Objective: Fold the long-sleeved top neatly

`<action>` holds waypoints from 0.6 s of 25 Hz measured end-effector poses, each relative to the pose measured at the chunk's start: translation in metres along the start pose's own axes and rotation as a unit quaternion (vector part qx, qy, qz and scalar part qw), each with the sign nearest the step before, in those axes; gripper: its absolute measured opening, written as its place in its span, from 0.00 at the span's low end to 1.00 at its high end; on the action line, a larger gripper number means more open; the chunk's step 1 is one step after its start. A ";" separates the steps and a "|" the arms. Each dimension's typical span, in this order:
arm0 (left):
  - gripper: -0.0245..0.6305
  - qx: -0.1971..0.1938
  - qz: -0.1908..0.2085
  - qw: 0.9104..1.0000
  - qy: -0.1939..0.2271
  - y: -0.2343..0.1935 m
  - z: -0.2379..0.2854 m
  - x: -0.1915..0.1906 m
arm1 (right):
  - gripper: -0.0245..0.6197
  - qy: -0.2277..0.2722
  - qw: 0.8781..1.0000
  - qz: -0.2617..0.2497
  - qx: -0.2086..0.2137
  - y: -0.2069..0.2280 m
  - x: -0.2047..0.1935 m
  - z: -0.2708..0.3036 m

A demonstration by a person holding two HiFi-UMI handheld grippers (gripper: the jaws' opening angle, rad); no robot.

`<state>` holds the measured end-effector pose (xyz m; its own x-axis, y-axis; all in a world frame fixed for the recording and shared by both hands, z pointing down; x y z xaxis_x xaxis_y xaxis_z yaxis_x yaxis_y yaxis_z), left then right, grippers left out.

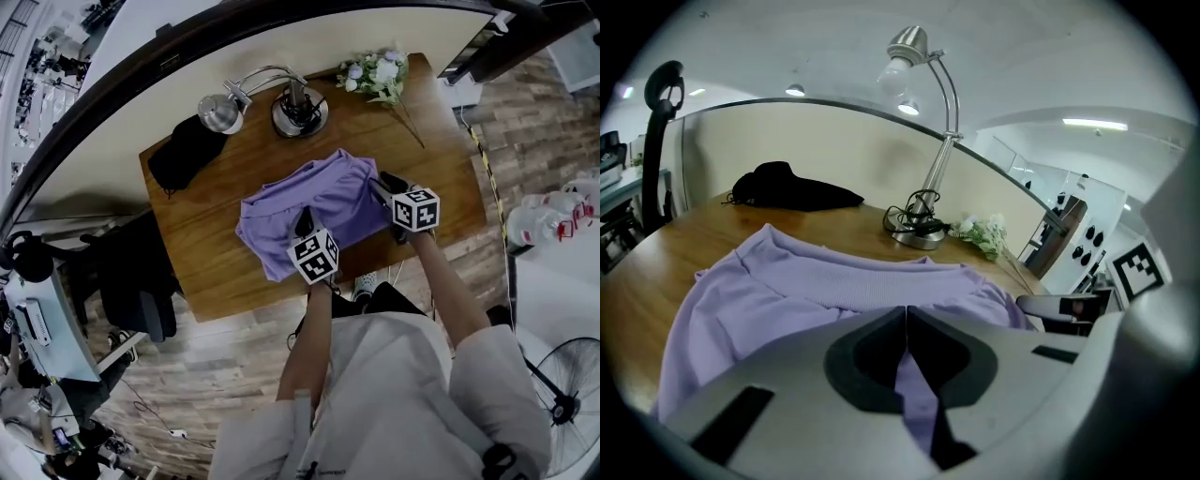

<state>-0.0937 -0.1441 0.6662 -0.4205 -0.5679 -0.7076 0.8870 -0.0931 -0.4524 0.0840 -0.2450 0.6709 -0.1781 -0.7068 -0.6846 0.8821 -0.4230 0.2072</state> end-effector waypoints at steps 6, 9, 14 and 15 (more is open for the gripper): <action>0.07 0.004 -0.003 1.000 -0.029 -0.007 0.012 -0.016 | 0.35 -0.036 0.999 0.033 0.007 0.000 -0.011 0.013; 0.07 0.009 -0.008 0.999 -0.045 -0.013 0.018 -0.024 | 0.36 -0.044 0.998 0.040 0.006 0.000 -0.014 0.017; 0.07 0.013 -0.012 0.998 -0.068 -0.015 0.023 -0.026 | 0.34 -0.066 0.997 0.026 -0.011 0.000 -0.019 0.023; 0.07 0.012 -0.015 0.997 -0.069 -0.015 0.024 -0.026 | 0.33 -0.069 0.997 0.025 -0.014 0.000 -0.019 0.024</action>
<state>-0.0916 -0.1472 0.7042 -0.4179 -0.6715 -0.6119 0.8797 -0.1307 -0.4573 0.0774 -0.2449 0.7005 -0.1894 -0.7986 -0.5712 0.9028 -0.3705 0.2186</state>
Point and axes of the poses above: the fingertips, and each gripper's own axes: z forward along the fingers, y to its right, x out of its top, the point moved 1 cm from there along -z, backward along the fingers, and after that the axes turned 14 degrees about -x, right-handed, at the moved point
